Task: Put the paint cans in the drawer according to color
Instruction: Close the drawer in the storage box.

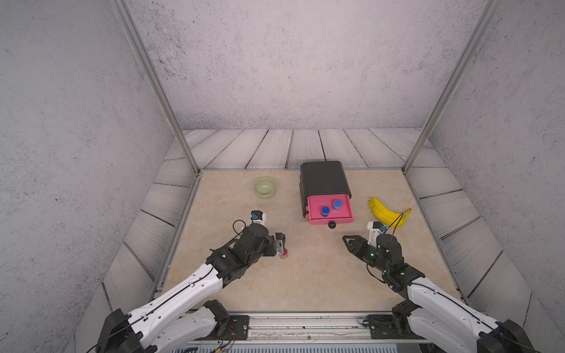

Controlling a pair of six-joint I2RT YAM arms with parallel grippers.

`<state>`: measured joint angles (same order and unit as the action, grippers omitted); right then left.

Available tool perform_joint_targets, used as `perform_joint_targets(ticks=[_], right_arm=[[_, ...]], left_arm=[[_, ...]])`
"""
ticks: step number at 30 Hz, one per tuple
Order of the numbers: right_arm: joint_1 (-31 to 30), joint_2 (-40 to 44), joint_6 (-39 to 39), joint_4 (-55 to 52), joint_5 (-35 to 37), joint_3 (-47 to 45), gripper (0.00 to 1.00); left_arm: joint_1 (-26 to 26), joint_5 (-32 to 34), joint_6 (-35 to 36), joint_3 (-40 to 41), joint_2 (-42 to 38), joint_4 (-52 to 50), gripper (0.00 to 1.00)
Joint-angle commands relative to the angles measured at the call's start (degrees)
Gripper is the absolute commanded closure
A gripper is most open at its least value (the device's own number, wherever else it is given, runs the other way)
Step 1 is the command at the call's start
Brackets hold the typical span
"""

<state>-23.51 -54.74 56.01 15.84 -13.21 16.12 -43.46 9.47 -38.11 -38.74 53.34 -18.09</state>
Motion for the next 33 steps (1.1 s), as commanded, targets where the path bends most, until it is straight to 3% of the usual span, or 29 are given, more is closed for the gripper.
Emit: perform_joint_targets(ticks=[1, 8, 14, 19, 33], right_arm=[[0.32, -6.91, -0.36, 9.25, -8.02, 4.16, 0.53], [0.52, -19.08, -2.72, 10.19, -16.61, 13.75, 0.54], [0.63, -20.86, -3.12, 8.27, -15.06, 15.41, 0.56], [1.00, -21.95, -3.56, 7.72, -12.39, 18.02, 0.65], [4.77, -34.79, -6.01, -5.31, -14.60, 36.88, 0.63]], left_arm=[[0.39, 2.71, 1.72, 0.48, -2.17, -1.61, 0.01], [0.41, 3.94, 4.03, -0.26, -3.24, -2.30, 0.01], [0.41, 4.22, 5.01, -0.44, -3.32, -2.21, 0.01], [0.40, 4.11, 5.68, -0.87, -2.50, -1.63, 0.01], [0.48, 4.32, 6.88, -1.70, -1.77, -1.73, 0.01]])
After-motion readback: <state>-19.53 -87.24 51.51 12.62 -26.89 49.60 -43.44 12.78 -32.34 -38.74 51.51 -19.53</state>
